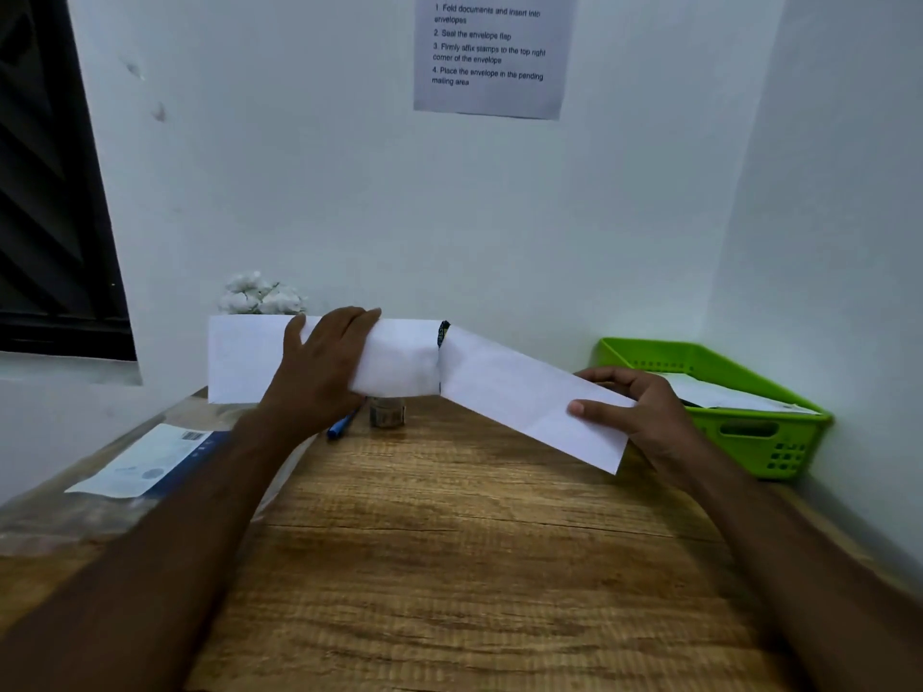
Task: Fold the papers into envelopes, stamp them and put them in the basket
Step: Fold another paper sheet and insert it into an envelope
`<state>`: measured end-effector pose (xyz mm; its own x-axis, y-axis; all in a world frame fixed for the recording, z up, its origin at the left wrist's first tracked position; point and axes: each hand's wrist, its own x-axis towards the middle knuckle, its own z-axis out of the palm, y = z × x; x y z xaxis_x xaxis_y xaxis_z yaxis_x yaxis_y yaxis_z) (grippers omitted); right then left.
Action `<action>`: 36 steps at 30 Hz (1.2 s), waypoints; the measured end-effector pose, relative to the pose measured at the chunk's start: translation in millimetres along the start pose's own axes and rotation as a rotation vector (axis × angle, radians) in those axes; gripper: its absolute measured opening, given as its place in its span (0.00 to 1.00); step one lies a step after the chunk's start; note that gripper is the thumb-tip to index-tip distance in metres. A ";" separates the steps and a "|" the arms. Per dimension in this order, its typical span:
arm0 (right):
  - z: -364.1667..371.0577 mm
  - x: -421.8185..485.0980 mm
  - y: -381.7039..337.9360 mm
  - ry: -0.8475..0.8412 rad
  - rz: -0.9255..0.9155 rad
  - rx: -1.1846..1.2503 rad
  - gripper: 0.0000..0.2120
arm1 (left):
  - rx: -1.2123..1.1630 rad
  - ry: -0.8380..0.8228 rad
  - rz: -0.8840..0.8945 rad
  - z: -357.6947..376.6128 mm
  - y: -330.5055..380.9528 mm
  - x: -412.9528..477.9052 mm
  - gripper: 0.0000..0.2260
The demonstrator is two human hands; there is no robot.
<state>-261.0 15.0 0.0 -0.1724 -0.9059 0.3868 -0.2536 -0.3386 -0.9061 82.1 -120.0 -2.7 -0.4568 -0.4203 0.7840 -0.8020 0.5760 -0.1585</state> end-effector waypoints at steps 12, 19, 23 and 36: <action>-0.8 -2.2 0.7 0.069 0.082 0.050 0.18 | -0.122 -0.165 0.116 6.8 19.1 -2.2 0.43; 7.4 2.2 6.5 0.024 0.267 0.092 0.20 | -0.182 -0.373 0.130 2.2 27.0 -1.2 0.53; 2.3 3.1 1.6 -0.049 0.329 0.158 0.26 | -0.186 -0.361 0.115 1.6 22.8 -2.3 0.50; 2.4 3.9 -2.6 0.104 0.326 0.284 0.03 | -0.146 -0.273 0.002 -3.8 16.8 1.0 0.50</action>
<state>-258.7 11.7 3.5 -0.2989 -0.9514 0.0748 0.0992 -0.1089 -0.9891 69.6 -108.1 -2.3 -0.5608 -0.5804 0.5905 -0.7461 0.6635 -0.0565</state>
